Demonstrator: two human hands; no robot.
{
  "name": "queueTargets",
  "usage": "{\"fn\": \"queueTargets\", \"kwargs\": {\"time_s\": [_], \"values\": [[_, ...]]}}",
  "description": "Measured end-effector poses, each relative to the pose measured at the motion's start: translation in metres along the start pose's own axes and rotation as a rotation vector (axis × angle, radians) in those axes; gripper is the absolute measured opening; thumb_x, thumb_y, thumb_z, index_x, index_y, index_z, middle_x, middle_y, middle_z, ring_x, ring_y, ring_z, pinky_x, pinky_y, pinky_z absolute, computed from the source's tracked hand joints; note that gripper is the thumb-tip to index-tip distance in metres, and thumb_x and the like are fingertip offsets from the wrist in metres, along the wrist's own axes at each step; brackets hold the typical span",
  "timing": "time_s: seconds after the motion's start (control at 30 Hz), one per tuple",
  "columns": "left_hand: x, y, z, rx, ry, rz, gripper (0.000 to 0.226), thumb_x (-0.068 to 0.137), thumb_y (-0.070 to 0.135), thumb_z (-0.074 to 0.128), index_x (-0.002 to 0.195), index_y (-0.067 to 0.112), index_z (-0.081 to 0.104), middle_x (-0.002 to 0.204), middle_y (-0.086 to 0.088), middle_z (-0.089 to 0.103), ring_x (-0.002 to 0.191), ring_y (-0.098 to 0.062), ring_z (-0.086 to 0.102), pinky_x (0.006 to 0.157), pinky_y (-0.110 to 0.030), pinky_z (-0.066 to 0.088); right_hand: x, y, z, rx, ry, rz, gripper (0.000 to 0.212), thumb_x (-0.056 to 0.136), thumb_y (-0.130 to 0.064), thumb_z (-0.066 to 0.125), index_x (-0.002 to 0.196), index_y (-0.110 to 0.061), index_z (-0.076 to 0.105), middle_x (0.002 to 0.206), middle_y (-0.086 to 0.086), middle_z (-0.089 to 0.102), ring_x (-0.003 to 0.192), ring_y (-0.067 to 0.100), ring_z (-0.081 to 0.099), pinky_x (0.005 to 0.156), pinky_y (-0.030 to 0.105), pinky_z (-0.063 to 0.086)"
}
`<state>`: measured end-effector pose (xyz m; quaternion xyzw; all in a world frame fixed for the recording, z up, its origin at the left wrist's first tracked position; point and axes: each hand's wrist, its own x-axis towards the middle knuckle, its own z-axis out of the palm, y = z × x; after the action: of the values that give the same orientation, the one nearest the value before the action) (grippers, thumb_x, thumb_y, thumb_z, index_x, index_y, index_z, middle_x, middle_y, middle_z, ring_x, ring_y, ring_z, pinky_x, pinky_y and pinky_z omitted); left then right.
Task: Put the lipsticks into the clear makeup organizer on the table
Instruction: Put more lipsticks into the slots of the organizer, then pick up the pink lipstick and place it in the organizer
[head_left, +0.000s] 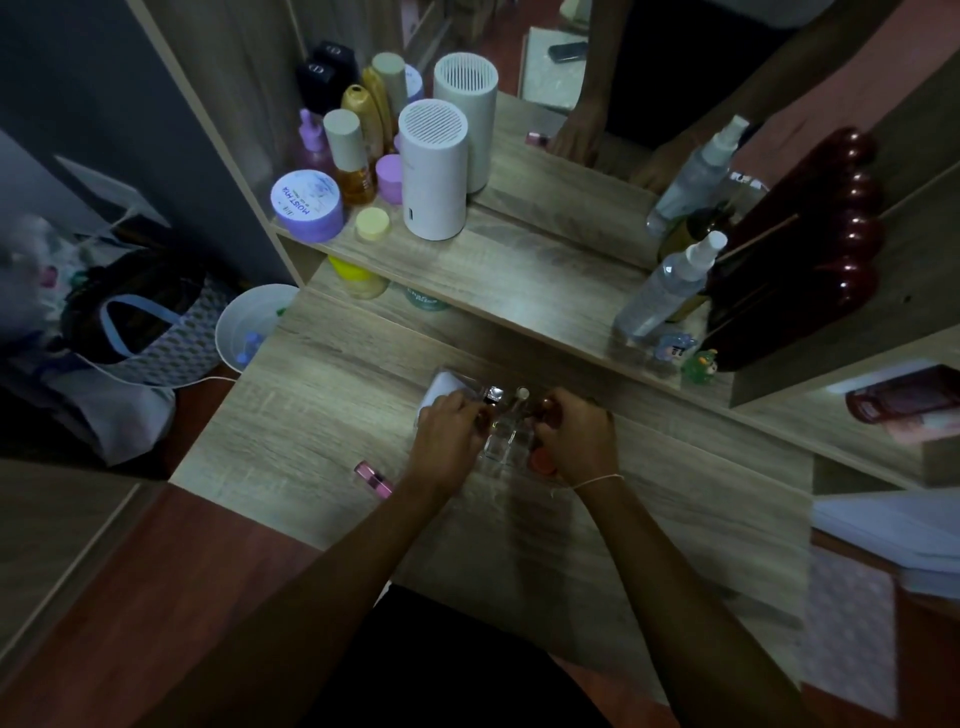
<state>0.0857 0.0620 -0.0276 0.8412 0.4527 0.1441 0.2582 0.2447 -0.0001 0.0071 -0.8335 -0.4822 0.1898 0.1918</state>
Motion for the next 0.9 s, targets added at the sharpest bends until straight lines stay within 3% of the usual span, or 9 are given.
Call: {"fn": "queueTargets", "kwargs": {"time_s": [0.33,0.47,0.53,0.63,0.77,0.9], "values": [[-0.004,-0.004,-0.004,-0.042,0.01,-0.005,0.025,0.078,0.013,0.069,0.103,0.014,0.069,0.095,-0.011,0.067,0.088,-0.031,0.06,0.074,-0.041,0.043,-0.003,0.006,0.004,0.013,0.018,-0.028,0.021,0.065,-0.021,0.074,0.084,-0.02,0.064,0.078,0.005,0.072,0.076,0.027,0.066,0.068,0.031,0.048],[-0.012,-0.007,-0.015,-0.072,0.038,0.015,0.027,0.083,0.019,0.068,0.109,0.013,0.066,0.095,-0.012,0.066,0.089,-0.03,0.059,0.075,-0.039,0.042,-0.014,0.005,-0.001,0.101,0.119,-0.017,0.032,0.067,-0.03,0.073,0.096,-0.026,0.061,0.084,0.003,0.073,0.081,0.026,0.068,0.076,0.043,0.054],[-0.021,-0.013,-0.027,-0.078,0.069,0.038,0.028,0.083,0.022,0.067,0.109,0.013,0.063,0.095,-0.012,0.066,0.087,-0.029,0.058,0.076,-0.039,0.043,-0.025,0.003,-0.004,0.132,0.222,-0.045,0.025,0.073,-0.029,0.071,0.094,-0.026,0.058,0.081,0.0,0.07,0.075,0.024,0.066,0.072,0.047,0.053],[-0.038,-0.035,-0.049,-0.068,0.096,0.058,0.031,0.089,0.028,0.048,0.112,0.011,0.061,0.099,-0.011,0.063,0.089,-0.025,0.056,0.078,-0.038,0.042,-0.043,-0.005,-0.003,0.145,0.304,-0.124,0.007,0.079,-0.022,0.066,0.082,-0.023,0.06,0.072,-0.001,0.064,0.066,0.021,0.058,0.065,0.047,0.05],[-0.052,-0.076,-0.073,-0.001,0.069,0.016,0.037,0.089,0.028,0.04,0.119,0.012,0.055,0.113,-0.011,0.061,0.101,-0.027,0.055,0.086,-0.04,0.042,-0.061,-0.03,0.017,0.197,0.245,-0.159,0.009,0.081,-0.026,0.059,0.077,-0.019,0.064,0.068,0.002,0.065,0.065,0.018,0.056,0.063,0.037,0.049],[-0.062,-0.115,-0.083,0.098,-0.025,-0.007,0.049,0.082,0.012,0.047,0.131,0.008,0.046,0.13,-0.02,0.055,0.119,-0.034,0.05,0.097,-0.048,0.041,-0.075,-0.067,0.056,0.173,0.014,-0.185,0.009,0.079,-0.02,0.055,0.078,-0.016,0.063,0.073,0.006,0.066,0.07,0.026,0.06,0.063,0.039,0.049]]}}
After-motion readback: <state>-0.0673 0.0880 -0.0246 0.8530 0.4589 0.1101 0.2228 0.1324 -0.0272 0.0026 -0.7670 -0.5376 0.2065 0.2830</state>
